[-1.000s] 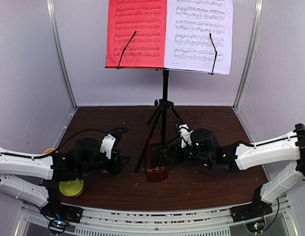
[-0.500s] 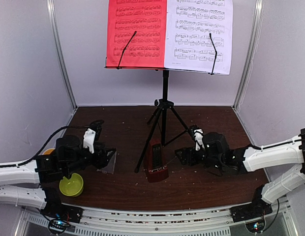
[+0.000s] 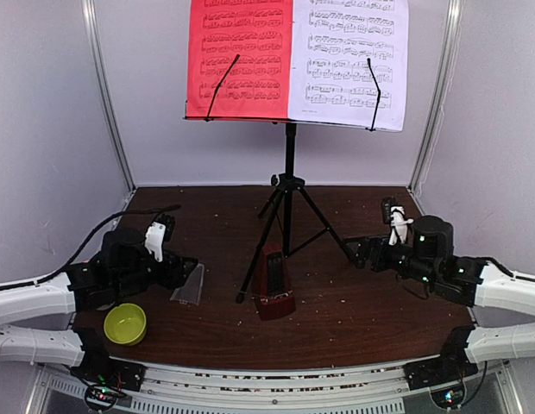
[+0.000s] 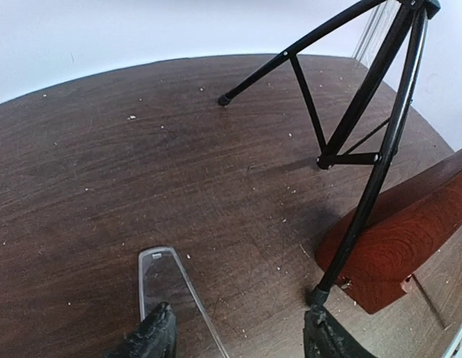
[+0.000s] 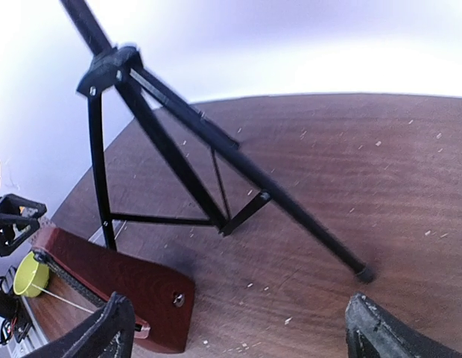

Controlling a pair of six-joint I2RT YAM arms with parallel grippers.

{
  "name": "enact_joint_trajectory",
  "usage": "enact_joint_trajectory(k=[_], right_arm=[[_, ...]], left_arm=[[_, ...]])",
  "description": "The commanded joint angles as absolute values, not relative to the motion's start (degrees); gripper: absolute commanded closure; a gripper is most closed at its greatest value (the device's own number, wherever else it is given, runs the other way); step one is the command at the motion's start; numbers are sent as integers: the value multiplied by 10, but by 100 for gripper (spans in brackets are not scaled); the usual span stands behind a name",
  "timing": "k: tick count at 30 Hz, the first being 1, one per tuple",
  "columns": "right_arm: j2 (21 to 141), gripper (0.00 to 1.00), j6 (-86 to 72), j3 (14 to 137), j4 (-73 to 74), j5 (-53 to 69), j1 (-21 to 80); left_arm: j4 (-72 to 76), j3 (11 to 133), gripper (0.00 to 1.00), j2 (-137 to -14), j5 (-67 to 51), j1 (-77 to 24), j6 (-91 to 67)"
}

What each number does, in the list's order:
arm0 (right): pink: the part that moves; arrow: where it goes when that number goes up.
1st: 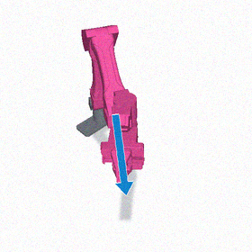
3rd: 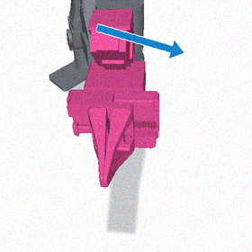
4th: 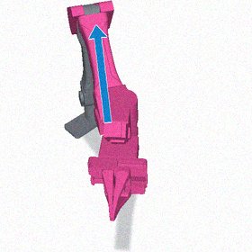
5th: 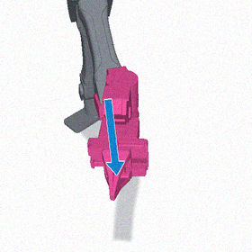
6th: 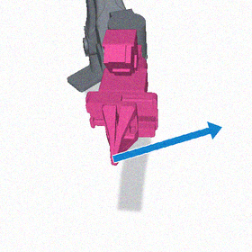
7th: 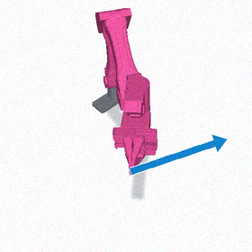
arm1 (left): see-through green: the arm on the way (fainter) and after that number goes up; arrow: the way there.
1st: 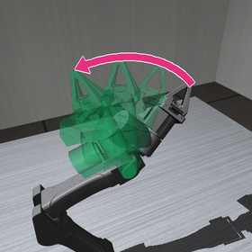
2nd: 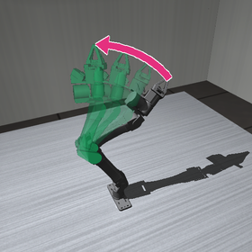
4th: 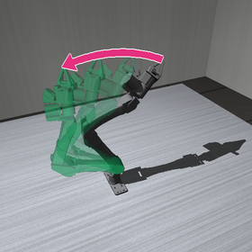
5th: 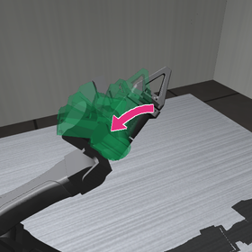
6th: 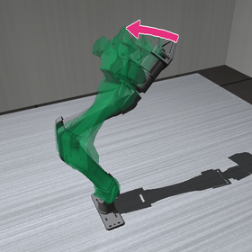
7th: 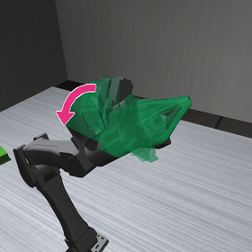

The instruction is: Set up the instrument practice props

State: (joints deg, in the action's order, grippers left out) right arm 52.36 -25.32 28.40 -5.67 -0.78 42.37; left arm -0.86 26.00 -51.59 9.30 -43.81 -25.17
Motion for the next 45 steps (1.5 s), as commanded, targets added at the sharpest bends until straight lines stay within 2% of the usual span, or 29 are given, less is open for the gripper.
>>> enact_joint_trajectory(k=[1, 4, 11, 14, 17, 24, 33, 45], right_arm=[[468, 0, -217, 284, 8, 36, 377], [442, 0, -199, 308, 46, 61, 351], [411, 0, -171, 363, 99, 108, 339], [405, 0, -171, 381, 99, 141, 339], [395, 0, -176, 381, 89, 159, 338], [349, 0, -203, 346, 74, 158, 339], [264, 0, -250, 271, 70, 84, 338], [230, 0, -295, 178, 37, 52, 335]], left_arm=[[-22, 315, 40, -526, 52, -410, -241], [-51, 354, 39, -532, 48, -397, -225], [-105, 467, 27, -554, 29, -388, -205], [-133, 517, 19, -578, 12, -388, -203], [-150, 545, 3, -594, -1, -388, -207], [-151, 530, 2, -581, 1, -388, -267], [-148, 436, 2, -506, 109, -388, -343], [-140, 331, 2, -494, 140, -388, -404]])
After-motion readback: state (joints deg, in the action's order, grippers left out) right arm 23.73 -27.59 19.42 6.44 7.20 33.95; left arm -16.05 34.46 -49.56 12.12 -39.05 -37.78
